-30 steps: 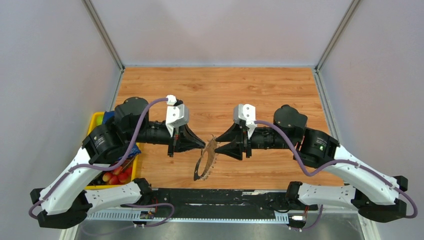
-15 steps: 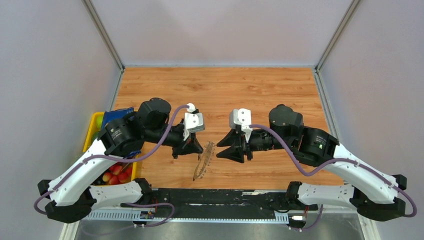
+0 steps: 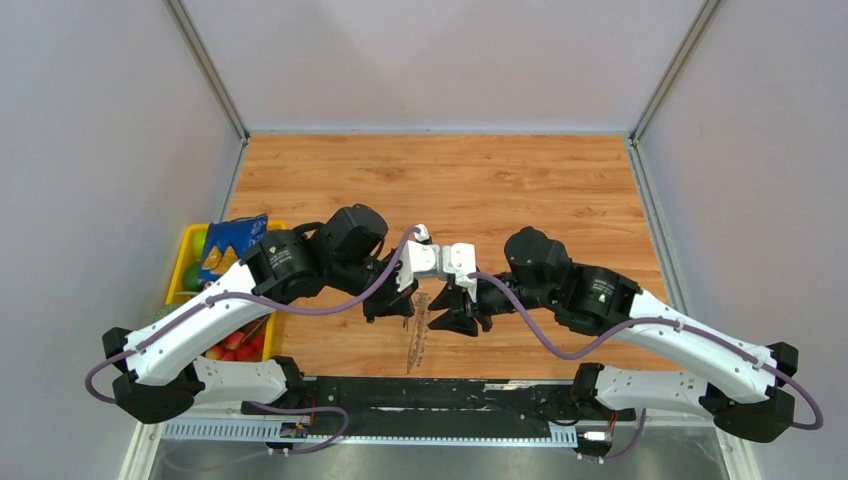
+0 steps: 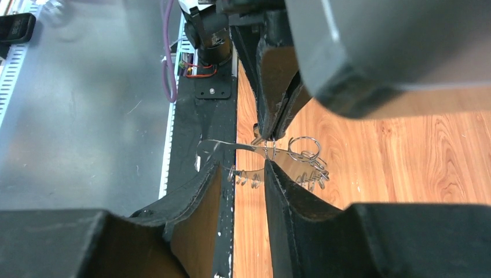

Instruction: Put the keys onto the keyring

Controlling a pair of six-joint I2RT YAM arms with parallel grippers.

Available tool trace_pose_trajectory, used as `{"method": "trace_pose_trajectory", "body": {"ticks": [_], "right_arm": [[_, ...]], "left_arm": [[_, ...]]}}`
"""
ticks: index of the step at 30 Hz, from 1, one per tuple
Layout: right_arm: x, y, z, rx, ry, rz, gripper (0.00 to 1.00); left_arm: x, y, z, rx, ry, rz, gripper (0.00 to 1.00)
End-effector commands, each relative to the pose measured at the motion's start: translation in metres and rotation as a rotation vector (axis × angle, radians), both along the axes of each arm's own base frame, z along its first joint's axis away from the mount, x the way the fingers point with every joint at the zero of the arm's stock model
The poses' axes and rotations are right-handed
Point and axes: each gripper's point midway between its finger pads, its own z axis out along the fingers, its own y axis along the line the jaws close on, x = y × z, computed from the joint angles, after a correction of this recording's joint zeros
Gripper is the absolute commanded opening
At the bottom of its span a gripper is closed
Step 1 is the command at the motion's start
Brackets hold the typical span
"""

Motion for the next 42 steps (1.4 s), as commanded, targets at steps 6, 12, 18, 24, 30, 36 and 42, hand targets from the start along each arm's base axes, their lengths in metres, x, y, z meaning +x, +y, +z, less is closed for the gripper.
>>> {"method": "trace_pose_trajectory", "body": {"ticks": [6,12,18,24,30,36,42], "right_arm": [[0.007,0.002,0.02,0.203,-0.119,-0.03,0.38],[0.004,0.007,0.021,0.272,-0.134,-0.011,0.36],[0.004,0.01,0.021,0.317,-0.153,-0.002,0.35],[0.004,0.013,0.02,0.342,-0.157,0.001,0.32],[0.003,0.02,0.019,0.353,-0.141,0.017,0.31],[0.002,0.023,0.013,0.34,-0.128,0.029,0.3],[0.001,0.024,0.009,0.335,-0.115,0.041,0.3]], "left_arm": [[-0.001,-0.003,0.006,-0.013,-0.046,-0.033,0.0],[-0.006,-0.003,0.008,-0.024,-0.049,-0.052,0.0],[-0.01,-0.003,0.013,-0.046,-0.053,-0.066,0.0],[-0.013,-0.002,0.019,-0.069,-0.057,-0.078,0.0],[-0.016,-0.002,0.023,-0.088,-0.06,-0.09,0.0],[-0.018,-0.001,0.027,-0.105,-0.068,-0.096,0.0],[-0.02,0.0,0.035,-0.137,-0.082,-0.105,0.0]]}}
